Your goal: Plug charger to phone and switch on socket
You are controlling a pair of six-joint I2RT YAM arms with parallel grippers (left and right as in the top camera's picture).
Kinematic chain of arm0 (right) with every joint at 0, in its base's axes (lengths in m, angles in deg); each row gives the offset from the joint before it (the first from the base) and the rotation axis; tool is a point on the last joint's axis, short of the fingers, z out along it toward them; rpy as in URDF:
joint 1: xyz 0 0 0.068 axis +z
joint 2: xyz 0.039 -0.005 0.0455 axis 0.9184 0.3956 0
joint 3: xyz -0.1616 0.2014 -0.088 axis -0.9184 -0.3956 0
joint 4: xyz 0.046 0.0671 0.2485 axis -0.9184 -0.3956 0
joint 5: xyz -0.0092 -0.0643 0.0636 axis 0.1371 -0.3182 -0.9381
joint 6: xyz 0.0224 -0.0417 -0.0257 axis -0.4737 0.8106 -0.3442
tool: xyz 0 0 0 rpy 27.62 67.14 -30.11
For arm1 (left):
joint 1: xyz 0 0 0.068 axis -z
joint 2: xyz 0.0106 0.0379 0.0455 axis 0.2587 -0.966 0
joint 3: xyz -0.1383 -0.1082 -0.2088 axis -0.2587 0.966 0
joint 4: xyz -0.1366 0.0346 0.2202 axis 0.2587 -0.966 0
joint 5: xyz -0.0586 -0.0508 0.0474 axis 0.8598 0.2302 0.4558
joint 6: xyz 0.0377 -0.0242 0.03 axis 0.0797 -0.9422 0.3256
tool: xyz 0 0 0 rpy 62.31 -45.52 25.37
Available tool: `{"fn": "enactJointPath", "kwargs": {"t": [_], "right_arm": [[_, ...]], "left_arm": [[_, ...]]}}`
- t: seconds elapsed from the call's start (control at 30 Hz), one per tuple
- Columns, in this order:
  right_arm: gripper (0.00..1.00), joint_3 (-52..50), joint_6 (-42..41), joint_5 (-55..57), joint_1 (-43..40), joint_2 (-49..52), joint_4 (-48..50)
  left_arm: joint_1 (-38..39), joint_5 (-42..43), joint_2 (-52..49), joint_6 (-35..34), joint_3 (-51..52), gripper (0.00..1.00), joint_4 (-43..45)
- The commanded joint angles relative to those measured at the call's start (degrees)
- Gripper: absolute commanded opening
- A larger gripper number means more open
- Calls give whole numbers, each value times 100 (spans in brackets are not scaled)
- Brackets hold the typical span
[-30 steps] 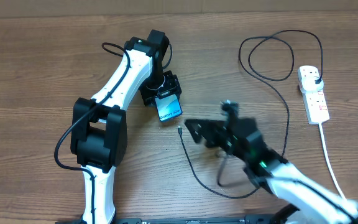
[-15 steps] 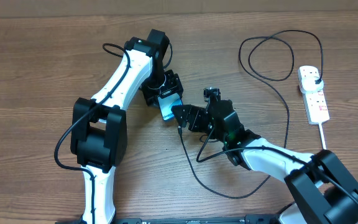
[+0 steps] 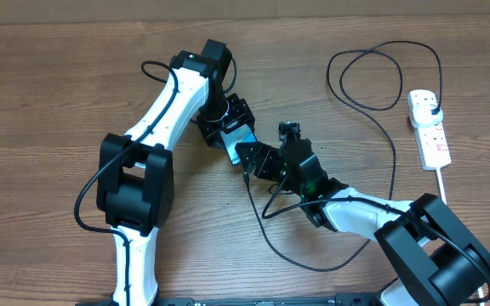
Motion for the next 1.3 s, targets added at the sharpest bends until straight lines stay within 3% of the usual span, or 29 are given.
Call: {"fn": "enactJointPath", "kwargs": {"t": [0.0,0.23,0.4,0.43,0.47,0.53,0.57,0.77,1.0,1.27], "right_arm": [[69,133,-179,280,13,33,66],[59,264,-457,444,44,214,22],[78,385,-264,306,-37,177,-400],[81,385,-238,251,-90,114,-463],[82,385,-236,195,-151,28,-568],[88,385,-61,37,-286,-219,-826],[90,385,76,-15,-343,-361,-981],[93,385,776,-11,-549,-1523,-2273],[100,382,1051,433,-883,-3169,-3912],[100,382,1617,424,-1578,-4640,-5438]], "left_arm": [[-20,282,-15,-304,-177,4,17],[31,391,-15,-459,-177,4,52],[44,151,-15,-199,-177,5,20],[44,11,-15,-166,-177,17,-20],[44,-114,-15,-144,-177,46,-52],[52,-326,-15,-83,-177,92,-92],[57,-380,-15,-48,-177,100,-103],[127,-741,-4,-28,-177,100,-190],[514,-1161,17,-240,-168,100,-385],[964,-1554,17,-769,-144,100,-407]]}}
